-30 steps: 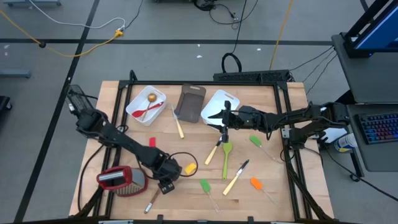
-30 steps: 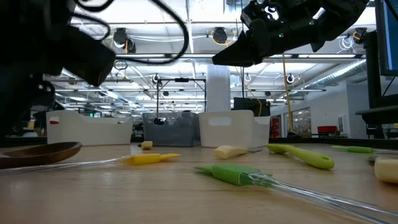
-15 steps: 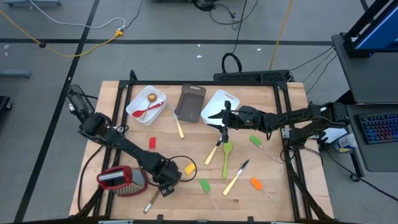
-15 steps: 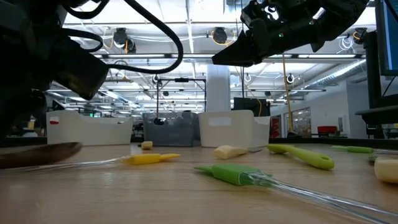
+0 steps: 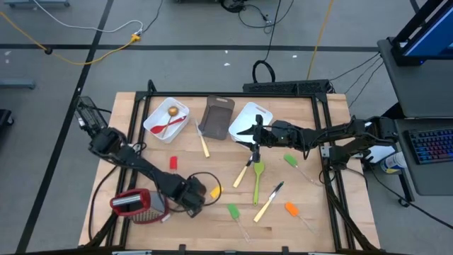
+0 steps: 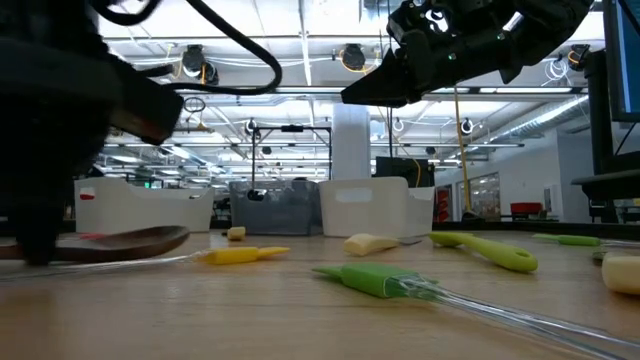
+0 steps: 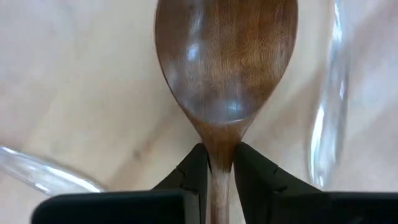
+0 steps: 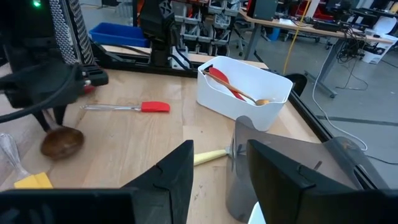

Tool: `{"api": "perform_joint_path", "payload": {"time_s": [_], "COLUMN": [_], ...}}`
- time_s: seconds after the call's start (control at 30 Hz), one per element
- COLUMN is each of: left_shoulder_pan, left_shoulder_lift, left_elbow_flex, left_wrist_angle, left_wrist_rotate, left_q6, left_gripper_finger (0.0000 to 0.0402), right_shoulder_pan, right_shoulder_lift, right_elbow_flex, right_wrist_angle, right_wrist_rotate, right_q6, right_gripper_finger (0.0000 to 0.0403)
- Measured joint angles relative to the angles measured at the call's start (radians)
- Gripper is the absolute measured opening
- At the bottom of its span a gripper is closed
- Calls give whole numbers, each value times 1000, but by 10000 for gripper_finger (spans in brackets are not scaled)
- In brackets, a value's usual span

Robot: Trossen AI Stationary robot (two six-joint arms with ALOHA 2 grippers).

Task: Pick & Place Kitchen Items
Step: Put the brown serving spoon into the left white bin

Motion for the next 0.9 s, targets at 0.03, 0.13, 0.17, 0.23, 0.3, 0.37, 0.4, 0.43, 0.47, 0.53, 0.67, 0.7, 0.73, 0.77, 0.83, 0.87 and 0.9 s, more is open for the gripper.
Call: {"api": "perform_joint_path", "payload": {"time_s": [0.03, 0.13, 0.17, 0.23, 0.3, 0.37, 0.4, 0.43, 0.47, 0.53, 0.67, 0.7, 0.73, 0.77, 0.83, 0.87, 0.9], "left_shoulder_pan": [9, 32, 42, 64, 82, 102, 110, 116, 120, 123, 122, 120, 117, 112, 101, 93, 87], "left_shoulder_lift": [0, 1, 1, 1, 2, 2, 2, 2, 2, 2, 2, 2, 2, 2, 2, 2, 2], "left_elbow_flex": [0, -1, -1, -1, -2, -2, -2, -2, -2, -2, -2, -2, -2, -2, -2, -2, -2], "left_wrist_angle": [0, 1, 1, 3, 4, 8, 11, 11, 11, 10, -7, -18, -30, -40, -64, -71, -78], "left_wrist_rotate": [-10, -69, -100, -147, -185, -204, -209, -210, -209, -202, -169, -156, -145, -141, -132, -132, -130], "left_q6": [-2, -1, 0, 4, 9, 52, 82, 108, 125, 147, 151, 145, 141, 131, 98, 81, 68], "left_gripper_finger": [57, 67, 72, 79, 81, 80, 81, 83, 85, 94, 128, 138, 148, 156, 171, 175, 177], "right_shoulder_pan": [0, 0, 0, 0, 0, 0, 0, 0, 0, 0, 0, 0, 0, 0, 0, 0, 0], "right_shoulder_lift": [0, 0, 0, 0, 0, 0, 0, 0, 0, 0, 0, 0, 0, 0, 0, 0, 0], "right_elbow_flex": [0, 0, 0, 0, 0, 0, 0, 0, 0, 0, 0, 0, 0, 0, 0, 0, 0], "right_wrist_angle": [0, 0, 0, 0, 0, 0, 0, 0, 0, 0, 0, 0, 0, 0, 0, 0, 0], "right_wrist_rotate": [0, 0, 0, 0, 0, 0, 0, 0, 0, 0, 0, 0, 0, 0, 0, 0, 0], "right_q6": [0, 0, 0, 0, 0, 0, 0, 0, 0, 0, 0, 0, 0, 0, 0, 0, 0], "right_gripper_finger": [141, 141, 141, 141, 141, 141, 141, 141, 141, 141, 141, 141, 141, 141, 141, 141, 141]}}
